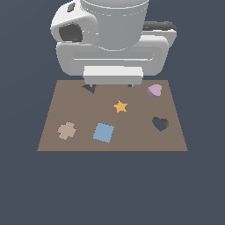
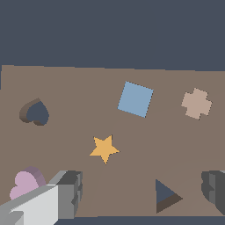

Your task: Insert a designated object into the corresponding slot on a board.

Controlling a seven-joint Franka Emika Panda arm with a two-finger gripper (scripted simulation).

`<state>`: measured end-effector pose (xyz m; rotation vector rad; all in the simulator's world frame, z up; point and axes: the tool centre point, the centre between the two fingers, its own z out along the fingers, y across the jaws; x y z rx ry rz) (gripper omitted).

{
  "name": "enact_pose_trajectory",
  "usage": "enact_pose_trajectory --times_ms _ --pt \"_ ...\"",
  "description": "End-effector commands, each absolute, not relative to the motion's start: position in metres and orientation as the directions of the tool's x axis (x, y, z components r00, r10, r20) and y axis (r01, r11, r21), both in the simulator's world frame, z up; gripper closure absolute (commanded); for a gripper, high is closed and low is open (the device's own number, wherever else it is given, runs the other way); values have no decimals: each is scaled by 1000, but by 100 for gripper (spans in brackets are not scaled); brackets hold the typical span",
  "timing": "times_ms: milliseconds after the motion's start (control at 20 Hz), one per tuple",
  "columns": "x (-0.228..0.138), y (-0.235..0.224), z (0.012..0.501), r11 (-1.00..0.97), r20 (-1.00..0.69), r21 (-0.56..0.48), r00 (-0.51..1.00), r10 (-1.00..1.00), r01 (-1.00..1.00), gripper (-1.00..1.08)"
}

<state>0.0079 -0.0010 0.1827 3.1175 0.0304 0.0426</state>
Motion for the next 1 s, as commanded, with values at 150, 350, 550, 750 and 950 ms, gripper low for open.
enact_pose_trajectory --times_ms 150,350,550,750,950 --pt "7 3 180 -999 26 23 999 29 28 -92" --pt "2 21 168 -997 24 21 997 69 69 -92" --pt "-9 52 146 -990 19 17 990 141 141 -92" --pt "-28 96 114 -970 12 10 970 243 242 -92" --pt "-51 136 85 -941 7 4 941 337 337 -92"
